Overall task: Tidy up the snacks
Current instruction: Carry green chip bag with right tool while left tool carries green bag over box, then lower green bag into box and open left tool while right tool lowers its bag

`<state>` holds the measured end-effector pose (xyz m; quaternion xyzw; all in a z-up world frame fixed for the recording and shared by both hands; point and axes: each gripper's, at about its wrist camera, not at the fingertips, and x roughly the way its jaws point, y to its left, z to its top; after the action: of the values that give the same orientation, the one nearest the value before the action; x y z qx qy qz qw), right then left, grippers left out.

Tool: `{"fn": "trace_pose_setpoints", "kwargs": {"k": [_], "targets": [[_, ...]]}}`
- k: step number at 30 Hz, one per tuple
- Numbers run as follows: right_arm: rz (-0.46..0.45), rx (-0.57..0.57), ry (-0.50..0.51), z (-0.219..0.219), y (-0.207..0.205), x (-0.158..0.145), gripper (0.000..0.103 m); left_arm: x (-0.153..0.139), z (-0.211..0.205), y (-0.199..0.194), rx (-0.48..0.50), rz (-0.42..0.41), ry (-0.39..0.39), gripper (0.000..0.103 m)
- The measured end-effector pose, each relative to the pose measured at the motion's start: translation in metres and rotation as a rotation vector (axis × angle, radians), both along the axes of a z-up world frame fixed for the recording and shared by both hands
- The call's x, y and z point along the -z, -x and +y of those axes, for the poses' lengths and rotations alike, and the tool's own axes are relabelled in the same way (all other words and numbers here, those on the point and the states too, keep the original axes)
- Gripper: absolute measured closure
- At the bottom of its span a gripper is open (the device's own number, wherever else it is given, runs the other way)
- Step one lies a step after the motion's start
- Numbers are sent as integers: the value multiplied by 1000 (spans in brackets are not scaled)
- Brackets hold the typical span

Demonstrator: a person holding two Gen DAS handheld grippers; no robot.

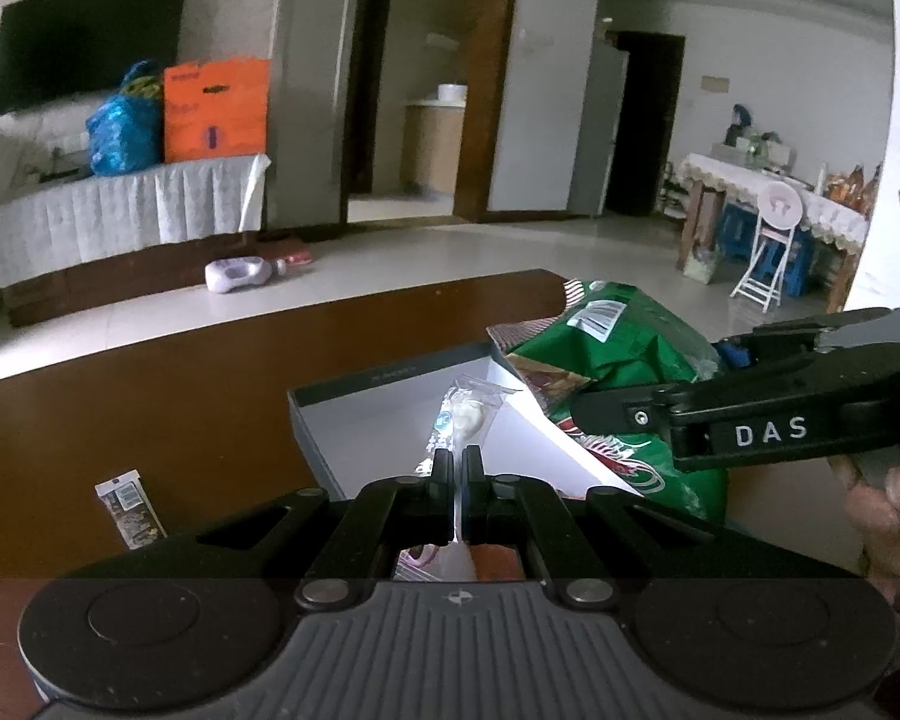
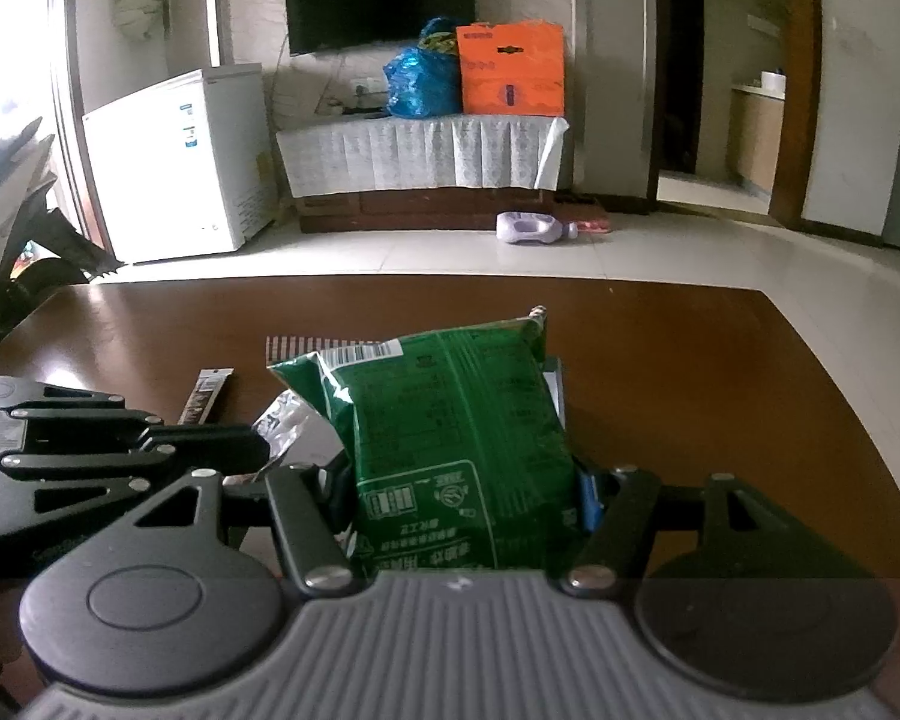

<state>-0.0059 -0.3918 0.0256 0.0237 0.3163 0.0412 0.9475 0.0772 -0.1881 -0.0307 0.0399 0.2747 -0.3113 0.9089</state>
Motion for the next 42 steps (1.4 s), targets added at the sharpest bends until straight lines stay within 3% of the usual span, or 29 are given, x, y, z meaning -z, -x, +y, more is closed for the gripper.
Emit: {"fn": "trace_pose_setpoints", "kwargs": {"k": [42], "targets": [[33,76,-36,5,-29,23,38,9,-28,-31,-61,42,4,99]]}}
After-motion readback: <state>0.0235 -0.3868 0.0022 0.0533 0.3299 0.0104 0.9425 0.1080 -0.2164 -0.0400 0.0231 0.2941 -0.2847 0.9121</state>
